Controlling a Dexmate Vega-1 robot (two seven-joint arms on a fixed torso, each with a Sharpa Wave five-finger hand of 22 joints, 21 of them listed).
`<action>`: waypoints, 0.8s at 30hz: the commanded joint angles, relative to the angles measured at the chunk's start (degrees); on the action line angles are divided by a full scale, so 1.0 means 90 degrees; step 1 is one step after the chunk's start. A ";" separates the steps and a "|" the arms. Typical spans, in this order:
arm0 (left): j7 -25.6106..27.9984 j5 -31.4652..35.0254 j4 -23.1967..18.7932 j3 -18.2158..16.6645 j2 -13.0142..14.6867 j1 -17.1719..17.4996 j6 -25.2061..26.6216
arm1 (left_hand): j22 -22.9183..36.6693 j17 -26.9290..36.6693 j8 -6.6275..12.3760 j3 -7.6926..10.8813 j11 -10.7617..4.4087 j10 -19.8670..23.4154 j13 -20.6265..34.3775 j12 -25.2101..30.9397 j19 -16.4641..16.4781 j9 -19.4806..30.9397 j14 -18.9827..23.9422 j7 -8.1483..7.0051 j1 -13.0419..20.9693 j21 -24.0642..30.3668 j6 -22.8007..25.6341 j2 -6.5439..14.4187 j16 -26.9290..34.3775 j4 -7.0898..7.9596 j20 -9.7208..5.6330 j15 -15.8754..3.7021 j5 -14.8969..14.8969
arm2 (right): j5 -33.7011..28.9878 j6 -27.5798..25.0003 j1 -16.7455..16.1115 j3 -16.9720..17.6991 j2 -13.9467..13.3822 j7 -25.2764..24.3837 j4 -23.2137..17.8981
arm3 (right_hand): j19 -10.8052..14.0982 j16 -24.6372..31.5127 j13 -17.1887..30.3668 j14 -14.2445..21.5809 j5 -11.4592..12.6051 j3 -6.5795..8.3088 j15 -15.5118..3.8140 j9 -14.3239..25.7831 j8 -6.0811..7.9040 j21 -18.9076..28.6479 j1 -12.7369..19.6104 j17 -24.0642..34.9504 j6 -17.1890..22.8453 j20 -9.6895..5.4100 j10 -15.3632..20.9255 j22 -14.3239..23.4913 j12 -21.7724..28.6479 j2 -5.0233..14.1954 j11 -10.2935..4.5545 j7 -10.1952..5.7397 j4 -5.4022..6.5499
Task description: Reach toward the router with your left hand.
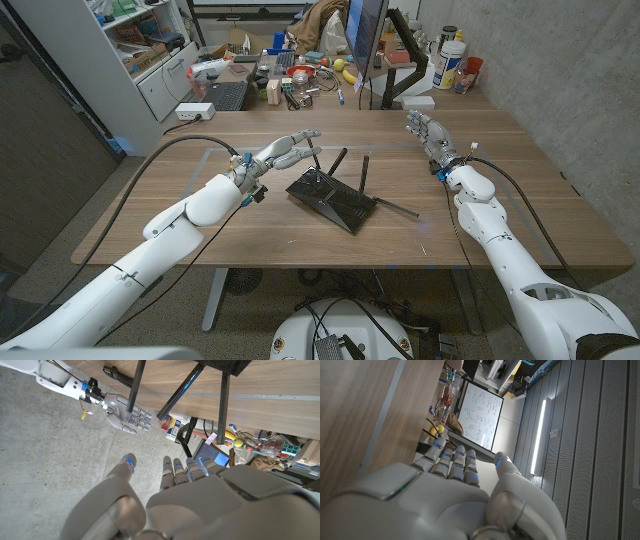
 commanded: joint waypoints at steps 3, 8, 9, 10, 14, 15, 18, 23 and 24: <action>-0.0019 0.0176 -0.0042 0.0132 0.0026 -0.0054 0.0132 | 0.0017 0.0006 0.0037 0.0013 -0.0020 0.0036 0.0025 0.0009 -0.0005 0.0038 0.0028 -0.0035 0.0070 -0.0019 0.0071 0.0022 0.0013 -0.0050 0.0061 -0.0112 0.0019 | 0.0022 0.0046 0.0019 0.0038 -0.0009 0.0026 0.0056 | 0.0063 -0.0018 0.0029 0.0060 0.0020 0.0029 -0.0003 0.0015 0.0026 -0.0024 -0.0008 0.0017 0.0037 -0.0093 0.0042 0.0025 -0.0011 -0.0029 -0.0010 -0.0041 -0.0009; -0.0025 0.0174 -0.0041 0.0166 0.0015 -0.0057 0.0160 | 0.0017 0.0006 0.0036 0.0012 -0.0018 0.0033 0.0025 0.0006 -0.0004 0.0039 0.0022 -0.0037 0.0073 -0.0022 0.0074 0.0025 0.0010 -0.0051 0.0060 -0.0120 0.0018 | 0.0024 0.0057 0.0032 0.0053 -0.0020 0.0035 0.0077 | 0.0068 -0.0019 0.0029 0.0059 0.0020 0.0027 0.0002 0.0015 0.0026 -0.0036 -0.0011 0.0017 0.0038 -0.0092 0.0049 0.0025 -0.0009 -0.0031 -0.0005 -0.0038 -0.0008; -0.0031 0.0180 -0.0043 0.0178 0.0014 -0.0057 0.0179 | 0.0017 0.0006 0.0041 0.0012 -0.0016 0.0032 0.0025 0.0005 -0.0008 0.0039 0.0021 -0.0036 0.0073 -0.0025 0.0088 0.0026 0.0009 -0.0052 0.0062 -0.0122 0.0018 | 0.0029 0.0067 0.0038 0.0058 -0.0019 0.0042 0.0085 | 0.0072 -0.0019 0.0029 0.0059 0.0020 0.0027 0.0001 0.0015 0.0025 -0.0038 -0.0011 0.0017 0.0034 -0.0094 0.0046 0.0025 -0.0011 -0.0032 -0.0006 -0.0039 -0.0009; -0.0043 0.0184 -0.0053 0.0186 0.0019 -0.0057 0.0203 | 0.0017 0.0006 0.0042 0.0012 -0.0017 0.0037 0.0025 0.0007 -0.0005 0.0039 0.0022 -0.0033 0.0075 -0.0025 0.0092 0.0027 0.0010 -0.0053 0.0059 -0.0120 0.0018 | 0.0026 0.0075 0.0041 0.0059 -0.0018 0.0041 0.0089 | 0.0070 -0.0019 0.0029 0.0058 0.0020 0.0027 -0.0003 0.0015 0.0025 -0.0042 -0.0013 0.0017 0.0034 -0.0092 0.0046 0.0025 -0.0011 -0.0031 -0.0007 -0.0044 -0.0007; -0.0100 0.0185 -0.0076 0.0222 0.0044 -0.0066 0.0242 | 0.0018 0.0006 0.0043 0.0011 -0.0015 0.0041 0.0025 0.0007 -0.0007 0.0039 0.0019 -0.0034 0.0077 -0.0029 0.0102 0.0029 0.0008 -0.0054 0.0058 -0.0124 0.0018 | 0.0026 0.0086 0.0053 0.0060 -0.0014 0.0046 0.0102 | 0.0076 -0.0021 0.0029 0.0057 0.0019 0.0027 0.0001 0.0015 0.0026 -0.0050 -0.0014 0.0017 0.0038 -0.0095 0.0047 0.0025 -0.0011 -0.0032 -0.0003 -0.0039 -0.0008; -0.0117 0.0204 -0.0080 0.0247 0.0050 -0.0074 0.0254 | 0.0018 0.0006 0.0041 0.0011 -0.0012 0.0040 0.0025 0.0006 -0.0010 0.0039 0.0018 -0.0034 0.0078 -0.0031 0.0098 0.0030 0.0008 -0.0055 0.0060 -0.0124 0.0018 | 0.0028 0.0087 0.0059 0.0060 -0.0014 0.0053 0.0110 | 0.0077 -0.0021 0.0029 0.0058 0.0020 0.0029 -0.0004 0.0015 0.0026 -0.0052 -0.0011 0.0016 0.0038 -0.0094 0.0047 0.0025 -0.0011 -0.0031 0.0002 -0.0035 -0.0010; -0.0151 0.0199 -0.0062 0.0286 0.0048 -0.0098 0.0274 | 0.0018 0.0006 0.0042 0.0010 -0.0018 0.0040 0.0026 0.0005 -0.0013 0.0039 0.0018 -0.0035 0.0079 -0.0035 0.0103 0.0032 0.0007 -0.0056 0.0058 -0.0120 0.0017 | 0.0031 0.0102 0.0068 0.0065 -0.0009 0.0059 0.0127 | 0.0080 -0.0019 0.0029 0.0059 0.0019 0.0025 0.0000 0.0015 0.0025 -0.0059 -0.0019 0.0019 0.0034 -0.0094 0.0047 0.0026 -0.0012 -0.0028 -0.0001 -0.0036 -0.0002; -0.0198 0.0206 -0.0035 0.0348 0.0044 -0.0134 0.0348 | 0.0018 0.0006 0.0039 0.0009 -0.0017 0.0044 0.0026 0.0005 -0.0013 0.0039 0.0017 -0.0037 0.0082 -0.0040 0.0104 0.0035 0.0007 -0.0057 0.0057 -0.0120 0.0017 | 0.0036 0.0108 0.0067 0.0078 -0.0009 0.0054 0.0126 | 0.0083 -0.0022 0.0029 0.0059 0.0020 0.0027 -0.0004 0.0015 0.0026 -0.0070 -0.0013 0.0016 0.0036 -0.0093 0.0054 0.0026 -0.0009 -0.0031 0.0000 -0.0035 -0.0009; -0.0205 0.0212 -0.0034 0.0357 0.0048 -0.0138 0.0363 | 0.0018 0.0006 0.0038 0.0008 -0.0021 0.0046 0.0026 0.0006 -0.0014 0.0039 0.0019 -0.0037 0.0083 -0.0041 0.0103 0.0035 0.0007 -0.0058 0.0054 -0.0117 0.0017 | 0.0036 0.0109 0.0066 0.0079 -0.0011 0.0056 0.0123 | 0.0082 -0.0022 0.0029 0.0059 0.0020 0.0027 -0.0007 0.0015 0.0027 -0.0072 -0.0013 0.0016 0.0038 -0.0092 0.0052 0.0026 -0.0010 -0.0031 0.0000 -0.0036 -0.0009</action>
